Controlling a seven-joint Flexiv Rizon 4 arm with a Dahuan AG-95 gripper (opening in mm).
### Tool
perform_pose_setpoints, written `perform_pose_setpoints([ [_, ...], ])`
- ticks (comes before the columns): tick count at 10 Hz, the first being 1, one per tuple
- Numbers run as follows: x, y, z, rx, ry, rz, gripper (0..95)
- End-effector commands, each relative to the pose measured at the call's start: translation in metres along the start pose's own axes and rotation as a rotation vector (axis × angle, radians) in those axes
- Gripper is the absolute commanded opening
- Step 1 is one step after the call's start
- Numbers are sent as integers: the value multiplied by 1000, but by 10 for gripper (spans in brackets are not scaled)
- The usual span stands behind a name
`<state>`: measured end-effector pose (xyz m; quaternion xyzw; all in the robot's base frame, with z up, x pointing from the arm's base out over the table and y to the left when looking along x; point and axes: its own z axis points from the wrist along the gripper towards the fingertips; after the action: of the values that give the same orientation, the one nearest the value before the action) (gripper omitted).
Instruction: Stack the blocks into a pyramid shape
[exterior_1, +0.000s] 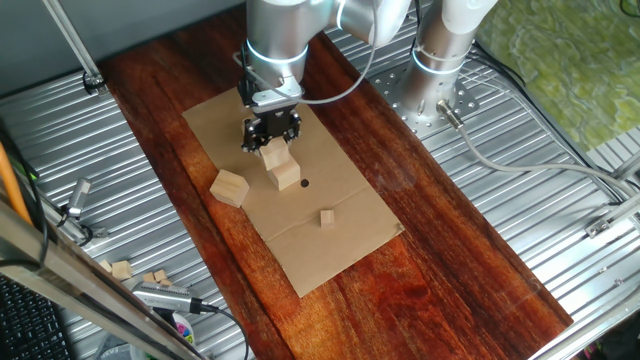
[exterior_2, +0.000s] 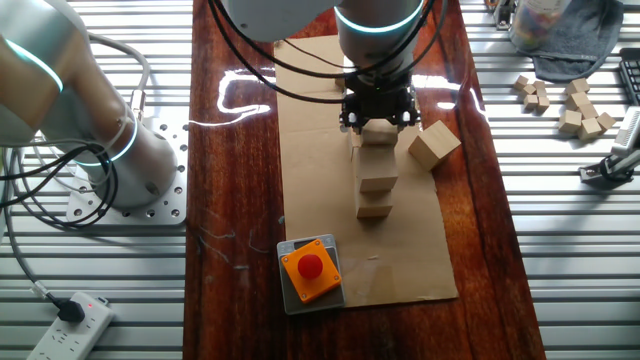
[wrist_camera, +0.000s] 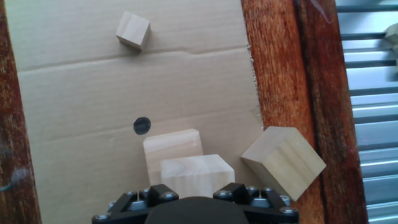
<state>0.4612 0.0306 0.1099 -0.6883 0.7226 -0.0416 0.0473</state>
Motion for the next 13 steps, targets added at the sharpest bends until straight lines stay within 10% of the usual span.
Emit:
perform_pose_setpoints([
  [1, 1, 1, 3, 3, 2, -3, 0],
  [13, 3, 6, 11, 25, 2, -37, 0],
])
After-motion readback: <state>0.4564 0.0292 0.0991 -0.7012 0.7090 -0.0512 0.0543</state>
